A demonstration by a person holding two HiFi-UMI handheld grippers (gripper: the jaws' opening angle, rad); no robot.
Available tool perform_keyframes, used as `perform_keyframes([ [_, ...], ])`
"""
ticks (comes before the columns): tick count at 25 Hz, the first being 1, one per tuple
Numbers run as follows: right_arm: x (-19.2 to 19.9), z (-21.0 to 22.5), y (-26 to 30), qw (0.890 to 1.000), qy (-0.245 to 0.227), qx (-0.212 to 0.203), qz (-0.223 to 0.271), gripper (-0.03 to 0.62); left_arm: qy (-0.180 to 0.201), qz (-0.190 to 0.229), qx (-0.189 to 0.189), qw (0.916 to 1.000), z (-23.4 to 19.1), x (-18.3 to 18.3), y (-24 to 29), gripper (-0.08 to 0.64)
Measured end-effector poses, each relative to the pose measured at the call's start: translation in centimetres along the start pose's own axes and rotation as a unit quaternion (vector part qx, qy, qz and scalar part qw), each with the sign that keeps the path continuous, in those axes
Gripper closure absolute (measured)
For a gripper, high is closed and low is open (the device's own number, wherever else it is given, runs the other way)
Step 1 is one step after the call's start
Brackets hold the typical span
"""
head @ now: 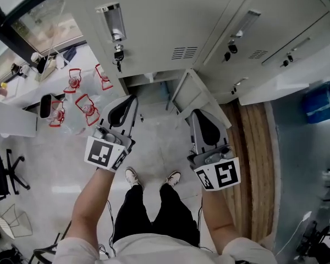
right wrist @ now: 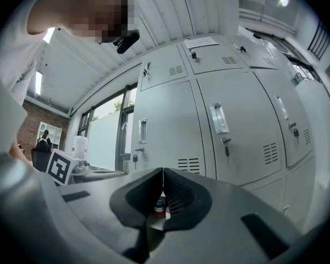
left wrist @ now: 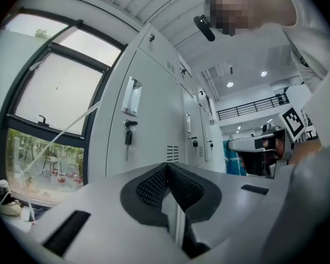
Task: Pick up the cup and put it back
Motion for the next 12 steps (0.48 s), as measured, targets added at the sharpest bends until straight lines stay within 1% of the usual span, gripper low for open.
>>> perform_keyframes([
  [4, -3.0, 0.8, -0.4, 1.0, -0.009, 0.002, 0.004, 0.575, -0.002, 0.019, -0.005, 0.9998, 1.1, -2.9, -0.9, 0.54],
  [6, -4.1, 1.1, -0.6, 1.0, -0.009, 0.008, 0.007, 0.575, 0.003, 0.026, -0.004, 0.9997, 1.6, -4.4, -1.1, 0.54],
  [9, -5.1, 1.3, -0.9, 1.0, 0.009, 0.021, 0.006, 0.575, 0.016, 0.028, -0.002, 0.9995, 2.2, -6.7, -1.8, 0.54],
  [12, -6.0, 0.9, -1.4, 1.0, 0.019, 0.02, 0.007, 0.575, 0.029, 0.034, -0.005, 0.999, 2.7, -8.9, -3.4, 0.54],
])
Point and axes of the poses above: the fingertips, and each gripper's own axes: y forward along the fingers, z to its right, x out of its underside, the point moved 7 cm from there along -y, backward along the fingers, and after that the axes turned 12 degrees about -y, right-handed, at the moved point
